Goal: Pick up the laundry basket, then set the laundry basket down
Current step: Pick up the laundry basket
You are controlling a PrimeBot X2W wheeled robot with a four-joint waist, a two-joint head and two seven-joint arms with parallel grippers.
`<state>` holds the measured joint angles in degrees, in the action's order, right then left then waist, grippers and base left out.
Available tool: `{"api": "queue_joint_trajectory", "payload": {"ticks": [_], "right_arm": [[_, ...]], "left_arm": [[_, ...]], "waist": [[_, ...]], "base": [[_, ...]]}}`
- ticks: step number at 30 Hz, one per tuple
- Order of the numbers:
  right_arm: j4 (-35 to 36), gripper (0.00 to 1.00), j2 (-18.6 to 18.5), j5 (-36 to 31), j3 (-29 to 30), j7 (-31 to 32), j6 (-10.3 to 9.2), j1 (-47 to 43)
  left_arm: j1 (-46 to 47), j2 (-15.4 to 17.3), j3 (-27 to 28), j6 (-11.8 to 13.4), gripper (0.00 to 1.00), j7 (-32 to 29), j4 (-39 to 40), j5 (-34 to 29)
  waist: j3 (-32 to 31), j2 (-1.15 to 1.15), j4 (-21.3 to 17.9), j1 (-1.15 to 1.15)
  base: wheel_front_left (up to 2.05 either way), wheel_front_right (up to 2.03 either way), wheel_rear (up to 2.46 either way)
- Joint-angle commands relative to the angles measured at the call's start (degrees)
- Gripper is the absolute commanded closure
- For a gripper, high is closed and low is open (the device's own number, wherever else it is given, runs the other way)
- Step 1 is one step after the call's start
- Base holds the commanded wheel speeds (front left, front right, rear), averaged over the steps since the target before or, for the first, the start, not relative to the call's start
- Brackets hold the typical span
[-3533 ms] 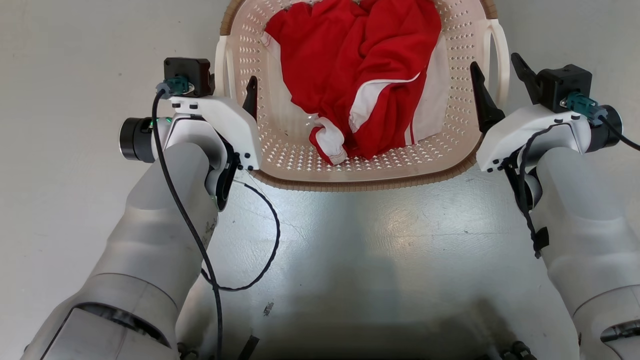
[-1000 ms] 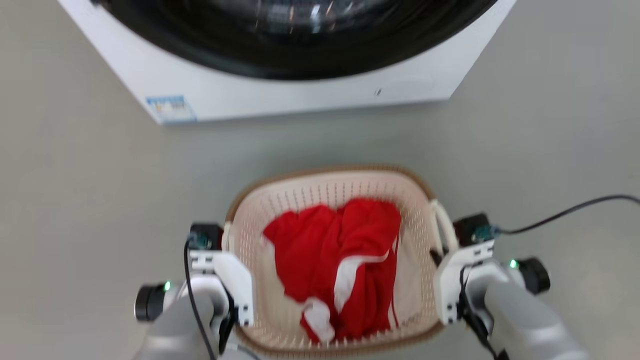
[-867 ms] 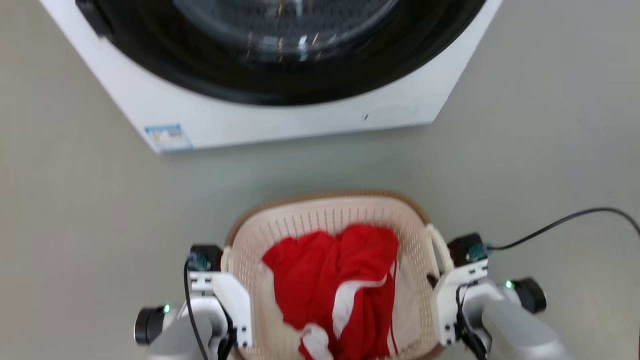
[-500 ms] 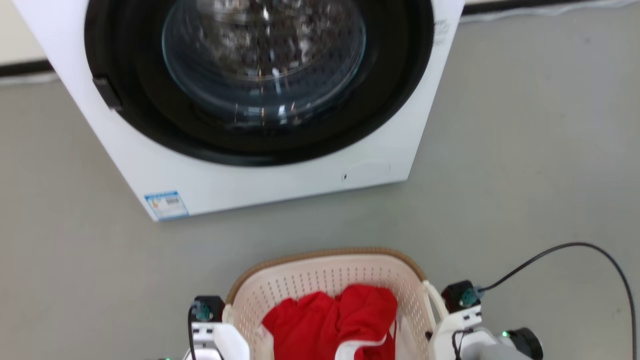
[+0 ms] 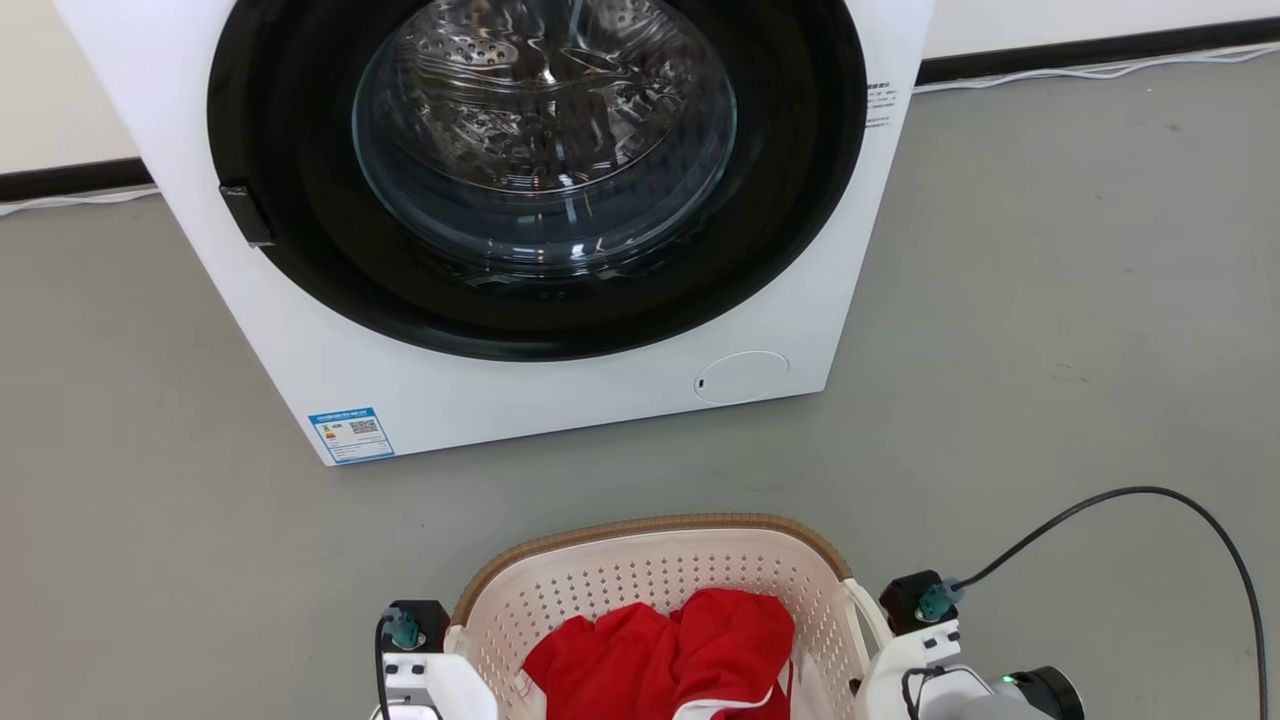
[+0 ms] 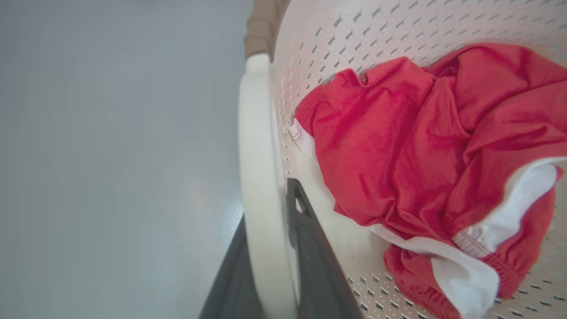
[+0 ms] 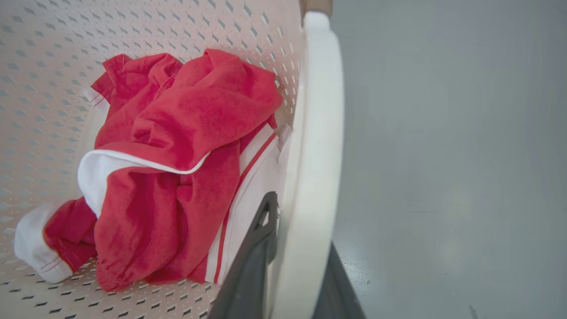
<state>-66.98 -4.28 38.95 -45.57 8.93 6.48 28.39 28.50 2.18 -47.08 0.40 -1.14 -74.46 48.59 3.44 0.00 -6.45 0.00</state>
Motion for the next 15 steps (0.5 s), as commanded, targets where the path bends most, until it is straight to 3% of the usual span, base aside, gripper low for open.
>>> {"api": "queue_joint_trajectory", "payload": {"ticks": [1, 15], "right_arm": [[1.2, 1.0, 1.4, 0.1, -1.9, 0.3, 1.01, 1.3], [0.5, 1.0, 1.4, 4.1, -5.6, 2.2, 1.01, 4.2]], "left_arm": [[1.5, 0.7, 0.5, -0.8, 1.0, 0.4, 1.4, -0.1], [2.8, 0.7, -0.2, -0.9, 1.0, -1.7, 1.3, 1.4]], "waist": [[0.0, 0.0, 0.2, 0.0], [-0.8, 0.0, 0.3, 0.0]], "base": [[0.0, 0.0, 0.0], [0.0, 0.0, 0.0]]}}
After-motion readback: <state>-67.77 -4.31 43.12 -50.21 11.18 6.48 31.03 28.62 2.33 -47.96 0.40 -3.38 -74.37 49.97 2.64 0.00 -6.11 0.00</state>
